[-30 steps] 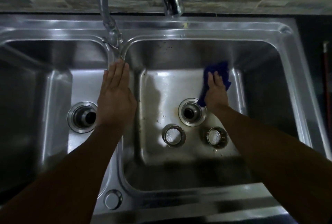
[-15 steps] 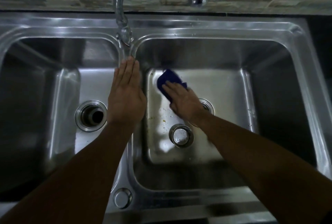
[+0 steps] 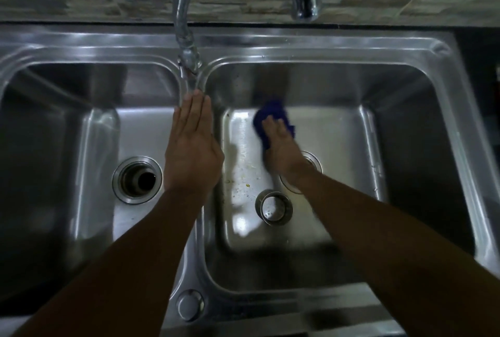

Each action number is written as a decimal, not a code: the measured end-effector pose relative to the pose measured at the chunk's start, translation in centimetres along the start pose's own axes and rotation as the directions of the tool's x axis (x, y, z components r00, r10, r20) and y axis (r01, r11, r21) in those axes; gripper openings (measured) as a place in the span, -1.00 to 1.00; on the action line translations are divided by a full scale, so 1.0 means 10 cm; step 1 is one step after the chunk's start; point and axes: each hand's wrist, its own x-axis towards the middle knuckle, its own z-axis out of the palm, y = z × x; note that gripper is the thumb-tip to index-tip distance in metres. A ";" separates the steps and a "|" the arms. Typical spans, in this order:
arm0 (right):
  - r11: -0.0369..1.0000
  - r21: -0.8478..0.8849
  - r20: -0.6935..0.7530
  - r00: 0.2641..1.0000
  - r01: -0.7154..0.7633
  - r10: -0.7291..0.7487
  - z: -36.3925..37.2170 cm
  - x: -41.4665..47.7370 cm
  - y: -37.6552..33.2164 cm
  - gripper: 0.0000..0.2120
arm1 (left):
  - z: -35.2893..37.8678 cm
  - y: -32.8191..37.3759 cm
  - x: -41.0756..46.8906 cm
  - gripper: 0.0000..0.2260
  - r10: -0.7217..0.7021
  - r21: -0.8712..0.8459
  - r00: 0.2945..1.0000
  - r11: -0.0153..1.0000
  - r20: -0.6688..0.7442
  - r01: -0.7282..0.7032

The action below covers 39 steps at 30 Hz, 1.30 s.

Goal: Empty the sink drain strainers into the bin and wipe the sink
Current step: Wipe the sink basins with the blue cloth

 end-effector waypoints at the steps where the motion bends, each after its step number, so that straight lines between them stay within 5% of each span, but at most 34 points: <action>1: 0.996 0.016 0.003 0.996 0.090 -0.090 0.09 0.00 -0.16 -0.36 | 0.00 0.00 0.00 -0.52 -0.009 -0.003 1.000 1.000 0.005 0.009; 6: 0.987 -0.059 -0.035 0.988 0.149 -0.151 0.24 -0.04 -0.51 -0.47 | -0.06 0.04 0.00 -0.39 -0.046 -0.065 0.999 0.997 -0.004 0.046; 10: 0.975 0.163 -0.294 0.951 0.150 -0.097 -0.24 -0.25 -0.52 -0.51 | -0.07 0.03 -0.01 -0.40 -0.078 -0.109 0.997 0.991 0.002 0.077; 13: 0.899 0.378 -0.605 0.794 0.220 0.060 -0.71 -0.32 -0.74 -0.50 | -0.06 0.01 0.00 -0.42 -0.073 -0.107 0.997 0.991 0.021 0.075; 15: 0.890 0.311 -0.772 0.635 0.334 0.032 -0.99 -0.20 -0.94 -0.47 | -0.06 0.02 0.00 -0.45 -0.074 -0.107 0.997 0.991 0.014 0.075; 17: 0.925 0.116 -0.814 0.569 0.361 -0.120 -1.22 0.10 -1.11 -0.44 | -0.06 0.02 0.02 -0.48 -0.075 -0.108 0.997 0.991 0.002 0.075; 22: 0.911 -0.348 -0.384 0.853 0.221 -0.354 -1.29 0.68 -1.04 -0.40 | -0.05 0.00 0.02 -0.47 -0.062 -0.135 0.998 0.989 -0.015 0.059; 30: 0.916 -0.368 -0.487 0.806 0.160 -0.336 -1.66 0.30 0.70 -0.41 | -0.05 0.01 0.02 -0.45 -0.031 -0.111 0.999 0.993 -0.036 0.026; 34: 0.998 -0.050 -0.671 0.741 -0.029 -0.012 -1.73 0.01 1.11 -0.48 | -0.04 0.02 0.02 -0.46 -0.032 -0.060 0.999 0.998 -0.039 0.029; 37: 0.967 0.169 -0.696 0.671 -0.191 0.255 -1.65 0.10 0.87 -0.43 | -0.01 0.02 0.03 -0.46 -0.021 -0.020 0.999 1.000 -0.048 0.020; 39: 0.961 0.163 -0.669 0.691 -0.223 0.274 -1.51 0.21 0.42 -0.38 | 0.00 0.00 0.03 -0.46 -0.016 -0.002 0.999 1.000 -0.037 0.016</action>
